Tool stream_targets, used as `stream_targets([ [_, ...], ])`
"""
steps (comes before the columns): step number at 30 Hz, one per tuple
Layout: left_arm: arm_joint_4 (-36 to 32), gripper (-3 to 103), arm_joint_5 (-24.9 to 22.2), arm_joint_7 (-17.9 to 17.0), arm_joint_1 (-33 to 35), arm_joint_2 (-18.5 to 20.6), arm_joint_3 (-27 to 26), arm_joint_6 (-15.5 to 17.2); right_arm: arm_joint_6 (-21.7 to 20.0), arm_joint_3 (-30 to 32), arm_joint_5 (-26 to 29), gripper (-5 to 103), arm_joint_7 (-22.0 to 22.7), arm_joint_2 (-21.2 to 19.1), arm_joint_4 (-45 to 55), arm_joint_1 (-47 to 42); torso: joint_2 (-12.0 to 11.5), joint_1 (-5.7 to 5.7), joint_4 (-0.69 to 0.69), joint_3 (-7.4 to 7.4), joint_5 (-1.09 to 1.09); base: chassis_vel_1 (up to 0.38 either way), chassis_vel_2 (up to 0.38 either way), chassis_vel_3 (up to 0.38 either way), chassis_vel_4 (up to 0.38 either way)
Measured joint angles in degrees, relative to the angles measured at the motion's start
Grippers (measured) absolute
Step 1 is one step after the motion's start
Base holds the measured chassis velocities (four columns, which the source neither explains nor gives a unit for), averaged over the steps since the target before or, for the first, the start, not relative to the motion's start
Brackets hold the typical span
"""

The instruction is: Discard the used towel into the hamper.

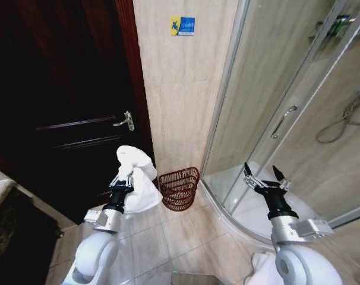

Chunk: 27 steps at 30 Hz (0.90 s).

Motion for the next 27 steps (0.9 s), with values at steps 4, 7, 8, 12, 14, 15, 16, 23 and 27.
stream_targets([
  [4, 0.27, 11, -0.05, -0.24, -0.41, 0.01, 0.05, 0.17, 0.16, -0.06, -0.06, 100, 0.06, 0.09, -0.44, -0.37, -1.36, -0.66, 0.00, -0.71, 0.00, 0.000, 0.000, 0.000, 0.000],
  [7, 0.39, 11, -0.05, -0.24, -0.56, -0.06, 0.07, 0.23, 0.23, -0.01, -0.23, 100, -0.11, 0.11, -0.64, -0.39, -2.11, -0.99, 0.00, -1.13, 0.00, 0.000, 0.000, 0.000, 0.000],
  [8, 0.39, 11, -0.04, -0.18, -0.59, -0.12, 0.09, 0.27, 0.16, -0.01, -0.50, 100, -0.07, 0.09, -0.75, -0.29, -2.63, -1.23, 0.00, -1.40, 0.00, 0.000, 0.000, 0.000, 0.000],
  [12, 0.27, 11, -0.02, -0.08, -0.54, -0.20, 0.05, 0.32, -0.46, 0.03, -0.76, 100, -0.03, -0.10, -0.84, -0.11, -3.85, -1.79, 0.00, -2.06, 0.00, 0.000, 0.000, 0.000, 0.000],
  [14, 0.22, 11, -0.02, -0.07, -0.50, -0.19, -0.04, 0.32, -0.53, -0.01, -0.79, 100, -0.05, -0.17, -0.84, -0.11, -4.53, -2.10, 0.00, -2.44, 0.00, 0.000, 0.000, 0.000, 0.000],
  [15, 0.22, 11, -0.02, -0.07, -0.50, -0.19, -0.04, 0.32, -0.53, -0.01, -0.79, 100, -0.05, -0.17, -0.84, -0.11, -4.53, -2.10, 0.00, -2.44, 0.00, 0.000, 0.000, 0.000, 0.000],
  [16, 0.21, 11, -0.02, -0.07, -0.51, -0.19, -0.09, 0.31, -0.53, -0.05, -0.80, 100, -0.04, -0.19, -0.84, -0.06, -5.02, -2.32, 0.00, -2.73, 0.00, 0.000, 0.000, 0.000, 0.000],
  [23, 0.03, 11, -0.05, -0.07, -0.57, -0.05, -0.16, 0.30, -0.47, -0.11, -0.94, 100, -0.05, -0.21, -0.88, -0.10, -6.93, -3.15, 0.00, -3.80, 0.00, -0.011, 0.011, 0.007, -0.015],
  [27, -0.22, 11, -0.05, 0.01, -0.37, -0.02, -0.15, 0.30, 0.12, -0.11, -1.00, 100, -0.08, -0.02, -1.02, -0.31, -8.18, -3.69, 0.00, -4.48, 0.00, -0.052, 0.050, 0.050, -0.041],
])
